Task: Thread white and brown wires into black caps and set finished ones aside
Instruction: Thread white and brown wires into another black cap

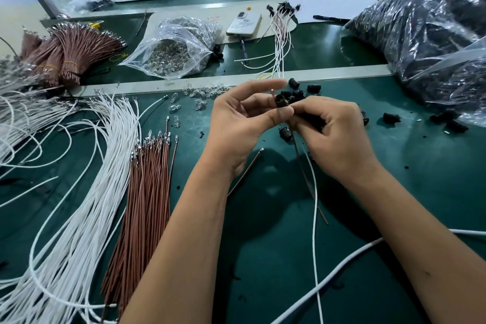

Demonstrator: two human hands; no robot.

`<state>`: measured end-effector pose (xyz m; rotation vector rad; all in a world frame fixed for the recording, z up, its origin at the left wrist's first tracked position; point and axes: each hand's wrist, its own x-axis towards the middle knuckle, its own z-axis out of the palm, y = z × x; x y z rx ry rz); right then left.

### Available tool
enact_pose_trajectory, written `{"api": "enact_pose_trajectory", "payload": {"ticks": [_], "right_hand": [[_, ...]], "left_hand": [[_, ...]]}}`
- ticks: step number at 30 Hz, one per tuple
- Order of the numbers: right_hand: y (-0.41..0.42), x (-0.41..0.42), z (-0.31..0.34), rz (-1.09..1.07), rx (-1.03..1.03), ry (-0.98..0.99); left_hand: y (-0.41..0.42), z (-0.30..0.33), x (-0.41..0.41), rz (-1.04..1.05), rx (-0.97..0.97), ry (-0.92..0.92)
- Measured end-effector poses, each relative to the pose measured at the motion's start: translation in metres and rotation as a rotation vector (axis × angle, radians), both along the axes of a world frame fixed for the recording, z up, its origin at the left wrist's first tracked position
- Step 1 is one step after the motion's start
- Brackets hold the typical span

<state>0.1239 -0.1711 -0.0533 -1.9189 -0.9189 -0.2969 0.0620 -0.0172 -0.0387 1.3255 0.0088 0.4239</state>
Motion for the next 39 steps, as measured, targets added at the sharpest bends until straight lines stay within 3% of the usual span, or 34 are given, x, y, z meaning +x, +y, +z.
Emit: {"api": "enact_pose_trajectory", "payload": {"ticks": [4,9,14,19,39], "right_hand": [[0.0012,-0.0014,0.0015,0.008,0.024,0.052],[0.0022,-0.0033,0.0013,0.007,0.066,0.073],[0.001,-0.0014,0.0049,-0.012,0.022,-0.141],[0.0014,-0.0036,0.0074,-0.014,-0.001,-0.286],[0.0018,-0.0039,0.0067,0.014,-0.091,-0.327]], "left_hand": [[-0.0014,0.0006,0.0005,0.005,-0.1,0.061],[0.0018,-0.0024,0.0009,0.002,-0.017,0.03],[0.0021,-0.0002,0.0005,0.008,0.121,-0.056],[-0.0004,0.0042,-0.0031,-0.023,0.064,-0.115],[-0.0051,0.0018,-0.0051,-0.016,0.015,-0.144]]}}
